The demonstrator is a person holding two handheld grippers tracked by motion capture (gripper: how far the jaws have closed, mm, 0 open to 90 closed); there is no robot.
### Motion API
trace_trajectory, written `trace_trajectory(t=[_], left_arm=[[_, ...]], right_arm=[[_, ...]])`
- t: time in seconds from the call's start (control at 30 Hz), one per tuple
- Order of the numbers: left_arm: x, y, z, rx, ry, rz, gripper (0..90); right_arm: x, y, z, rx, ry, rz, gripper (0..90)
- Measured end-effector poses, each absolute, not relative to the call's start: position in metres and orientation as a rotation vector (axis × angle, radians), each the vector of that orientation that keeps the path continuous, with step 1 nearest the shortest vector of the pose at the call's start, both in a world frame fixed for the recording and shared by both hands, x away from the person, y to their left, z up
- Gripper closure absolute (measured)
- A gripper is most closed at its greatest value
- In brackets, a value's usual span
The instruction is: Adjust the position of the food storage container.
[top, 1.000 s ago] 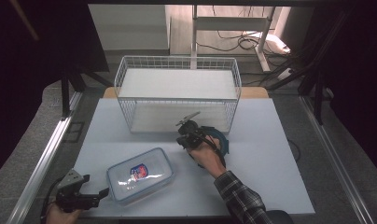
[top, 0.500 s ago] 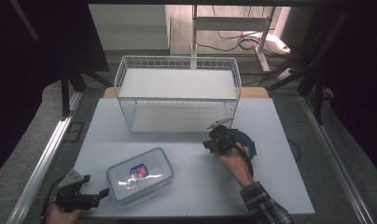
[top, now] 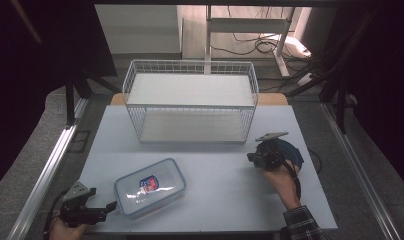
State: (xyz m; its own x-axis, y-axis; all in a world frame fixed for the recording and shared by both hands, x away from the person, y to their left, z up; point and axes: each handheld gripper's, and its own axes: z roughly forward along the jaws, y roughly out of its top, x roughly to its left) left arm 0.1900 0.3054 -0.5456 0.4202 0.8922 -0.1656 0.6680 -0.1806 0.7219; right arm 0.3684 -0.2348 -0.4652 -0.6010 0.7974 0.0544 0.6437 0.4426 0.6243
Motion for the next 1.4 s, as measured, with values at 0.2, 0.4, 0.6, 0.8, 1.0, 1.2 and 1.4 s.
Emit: trace_trajectory(t=[0.2, 0.4, 0.6, 0.8, 1.0, 1.2, 1.4], left_arm=[[0.19, 0.306, -0.545, 1.916, 1.337, 0.364, 5.0], [0.187, 0.3, -0.539, 1.973, 1.342, 0.357, 11.4], [0.184, 0.289, -0.535, 2.042, 1.256, 0.297, 47.9], [0.187, 0.28, -0.534, 2.056, 1.239, 0.266, 82.2], [0.204, 0.273, -0.534, 2.032, 1.245, 0.209, 90.0], [0.226, 0.256, -0.532, 2.048, 1.217, 0.212, 90.0], [0.254, 0.241, -0.528, 2.037, 1.186, 0.224, 90.0]], right_arm=[[0.37, -0.258, -0.464, 1.311, 2.39, 0.881, 90.0], [0.365, -0.259, -0.467, 1.245, 2.36, 0.882, 89.7], [0.351, -0.255, -0.461, 1.189, 2.347, 0.976, 89.6], [0.343, -0.244, -0.466, 1.136, 2.412, 0.999, 89.5], [0.338, -0.239, -0.468, 1.128, 2.433, 1.024, 89.5], [0.333, -0.237, -0.47, 1.126, 2.459, 1.044, 89.5], [0.329, -0.234, -0.473, 1.123, 2.471, 1.045, 89.5]])
